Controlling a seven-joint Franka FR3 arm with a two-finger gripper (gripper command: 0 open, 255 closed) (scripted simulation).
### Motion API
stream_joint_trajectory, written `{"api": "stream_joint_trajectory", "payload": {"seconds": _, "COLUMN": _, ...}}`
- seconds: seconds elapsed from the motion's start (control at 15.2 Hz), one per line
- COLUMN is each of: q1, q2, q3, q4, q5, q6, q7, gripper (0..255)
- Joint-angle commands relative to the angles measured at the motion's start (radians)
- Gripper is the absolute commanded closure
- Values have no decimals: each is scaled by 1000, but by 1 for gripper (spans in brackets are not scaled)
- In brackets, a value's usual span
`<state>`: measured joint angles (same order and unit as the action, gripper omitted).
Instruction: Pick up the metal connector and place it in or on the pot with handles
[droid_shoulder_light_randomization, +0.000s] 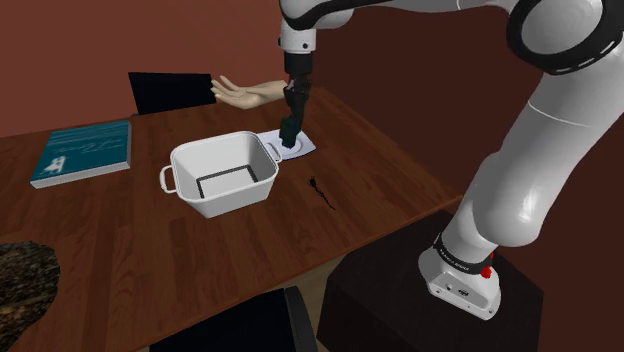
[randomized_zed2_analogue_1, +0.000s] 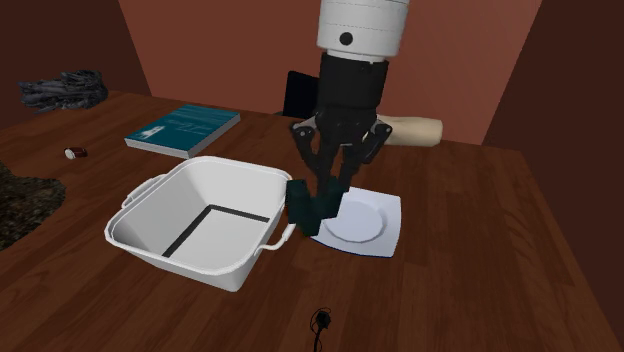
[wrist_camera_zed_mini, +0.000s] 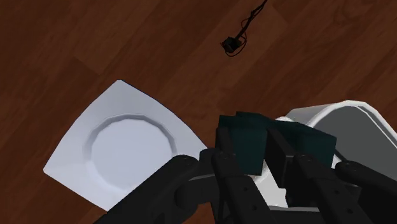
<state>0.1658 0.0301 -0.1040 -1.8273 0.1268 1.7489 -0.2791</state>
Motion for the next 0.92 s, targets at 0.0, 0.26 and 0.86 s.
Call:
{"api": "stream_joint_trajectory", "payload": {"seconds": 0.0, "q1": 23, "q2": 30, "q3": 22, "q4": 36, "q5": 7, "q6": -1, "q7": 44, "gripper": 255}}
{"api": "stream_joint_trajectory", "payload": {"seconds": 0.26, "q1": 65, "q2": 102, "q3": 59, "q4": 128, "q5": 16, "q6": -11, "q7": 124, "gripper": 255}}
{"api": "stream_joint_trajectory", "payload": {"seconds": 0.86, "q1": 164, "q2": 323, "q3": 124, "q4": 434, "q5": 14, "q6": -72, "q7": 298, "gripper": 255}}
